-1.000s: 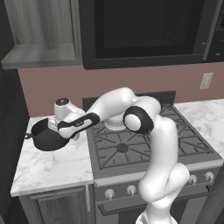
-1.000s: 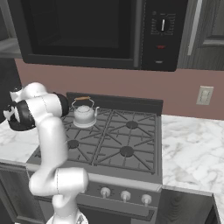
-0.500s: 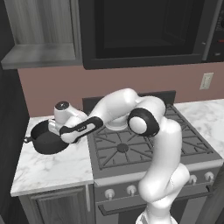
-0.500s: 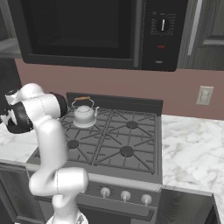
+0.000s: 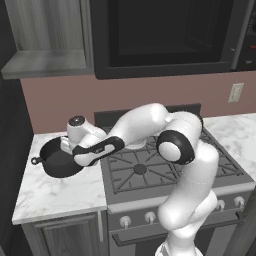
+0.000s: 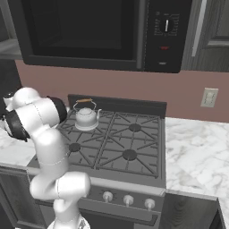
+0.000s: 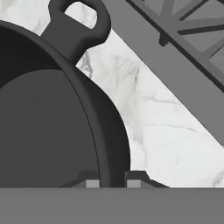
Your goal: Pick the kettle from the cabinet and place it on a stove burner. Then pick the pot from the counter and place it on another stove burner. Finally, turn both burners on.
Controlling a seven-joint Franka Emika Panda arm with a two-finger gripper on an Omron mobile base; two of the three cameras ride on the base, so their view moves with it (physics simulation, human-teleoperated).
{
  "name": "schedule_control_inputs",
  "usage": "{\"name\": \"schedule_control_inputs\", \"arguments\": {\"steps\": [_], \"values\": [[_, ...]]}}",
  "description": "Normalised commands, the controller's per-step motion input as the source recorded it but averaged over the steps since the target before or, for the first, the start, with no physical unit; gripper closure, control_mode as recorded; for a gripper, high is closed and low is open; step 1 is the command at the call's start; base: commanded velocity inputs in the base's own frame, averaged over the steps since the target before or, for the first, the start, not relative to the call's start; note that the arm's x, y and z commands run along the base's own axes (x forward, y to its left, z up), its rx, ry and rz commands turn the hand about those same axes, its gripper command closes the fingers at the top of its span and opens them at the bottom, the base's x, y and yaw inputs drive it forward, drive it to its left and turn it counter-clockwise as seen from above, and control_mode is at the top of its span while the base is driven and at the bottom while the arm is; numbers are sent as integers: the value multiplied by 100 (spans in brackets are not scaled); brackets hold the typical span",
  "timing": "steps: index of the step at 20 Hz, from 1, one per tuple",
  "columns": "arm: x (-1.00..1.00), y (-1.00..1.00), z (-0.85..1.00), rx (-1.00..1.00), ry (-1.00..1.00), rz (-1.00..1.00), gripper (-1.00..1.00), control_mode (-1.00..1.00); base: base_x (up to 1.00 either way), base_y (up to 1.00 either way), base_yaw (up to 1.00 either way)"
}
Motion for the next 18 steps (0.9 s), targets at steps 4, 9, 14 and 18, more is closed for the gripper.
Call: {"name": "schedule_control_inputs", "arguments": {"steps": [4,9,14,18], "values": [[-25,-25,30,0,0,-1,100,-100,0,0,0],[-22,-23,21,0,0,-1,100,-100,0,0,0],[-24,-26,19,0,0,-1,100,-100,0,0,0],[-26,-27,18,0,0,-1,100,-100,0,0,0]]}}
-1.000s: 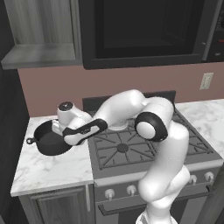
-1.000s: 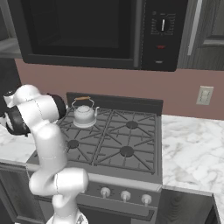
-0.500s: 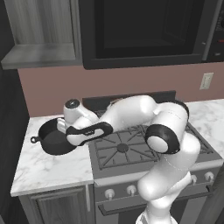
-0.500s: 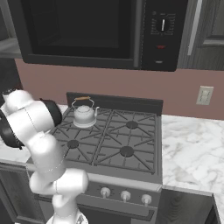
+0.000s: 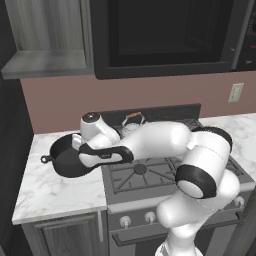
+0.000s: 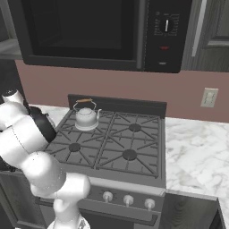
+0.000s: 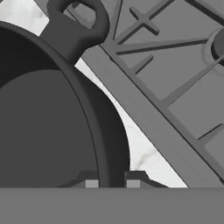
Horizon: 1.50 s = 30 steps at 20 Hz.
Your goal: Pick the kettle from the cabinet and place it on a stove burner. Then pick the pot from the counter and place it on another stove burner. Finally, turn both burners on.
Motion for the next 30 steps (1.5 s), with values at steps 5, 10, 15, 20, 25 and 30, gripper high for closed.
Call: {"name": "schedule_control_inputs", "arguments": {"steps": [5,10,15,20,25,30], "values": [[-27,-30,19,0,0,-2,100,-100,0,0,0],[-27,-33,21,0,0,-3,100,-100,0,0,0],[-24,-36,18,0,0,-3,100,-100,0,0,0],[-25,-42,15,1,0,-3,100,-100,0,0,0],[-24,-44,15,1,0,-4,100,-100,0,0,0],[-18,-45,9,1,0,-4,100,-100,0,0,0]]}}
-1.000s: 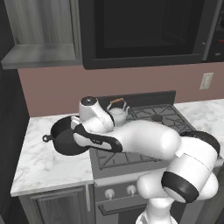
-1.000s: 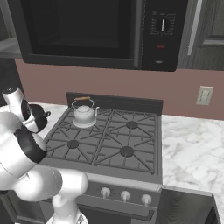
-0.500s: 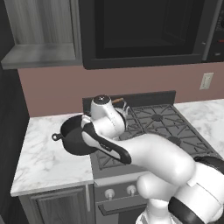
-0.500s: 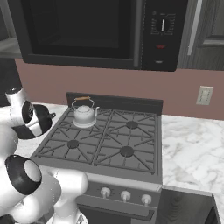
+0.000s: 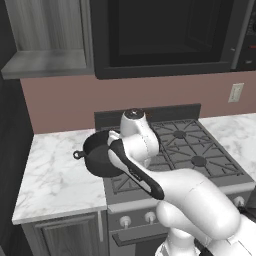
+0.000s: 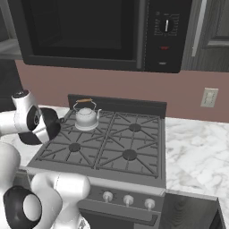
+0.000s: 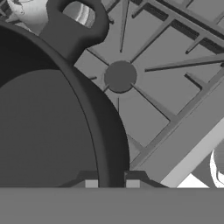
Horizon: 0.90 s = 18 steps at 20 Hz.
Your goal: Pick the kettle from the cabinet and place it on a stove burner. Then pick the pot from the counter and place it on another stove burner. Finally, turn both burners on.
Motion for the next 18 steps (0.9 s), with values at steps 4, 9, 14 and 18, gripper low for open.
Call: {"name": "schedule_control_inputs", "arguments": {"steps": [4,9,14,18], "values": [[-8,-45,0,2,2,-5,100,-100,0,0,0],[-6,-46,0,2,3,-6,100,-100,0,0,0],[0,-42,0,2,5,-8,100,-100,0,0,0],[0,-35,0,2,4,-10,100,-100,0,0,0]]}}
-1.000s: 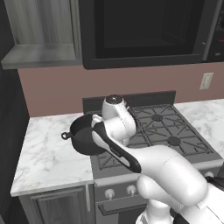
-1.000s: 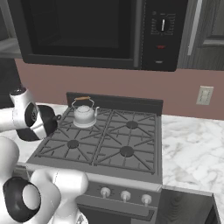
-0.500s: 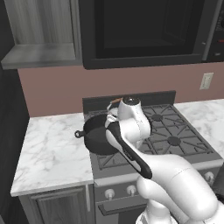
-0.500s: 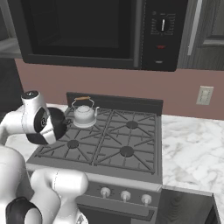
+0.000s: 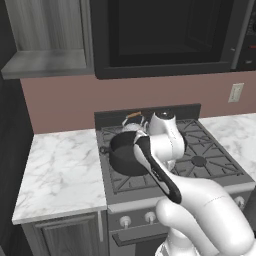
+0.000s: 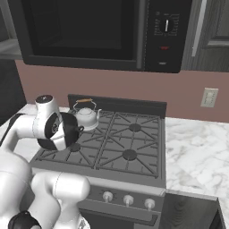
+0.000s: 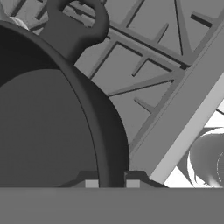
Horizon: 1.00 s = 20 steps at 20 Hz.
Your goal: Pick the kettle from the cabinet and place it on a stove burner. Then pick the pot from the counter and place it on another stove burner. Finally, turn both burners on.
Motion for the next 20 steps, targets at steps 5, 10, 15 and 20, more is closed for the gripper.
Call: {"name": "schedule_control_inputs", "arguments": {"steps": [5,10,15,20], "values": [[0,-26,-1,0,3,-8,100,-100,0,0,0],[0,-20,-1,0,2,-8,100,-100,0,0,0],[0,-13,-3,0,1,-5,100,-100,0,0,0],[6,-5,-8,0,2,-3,100,-100,0,0,0]]}}
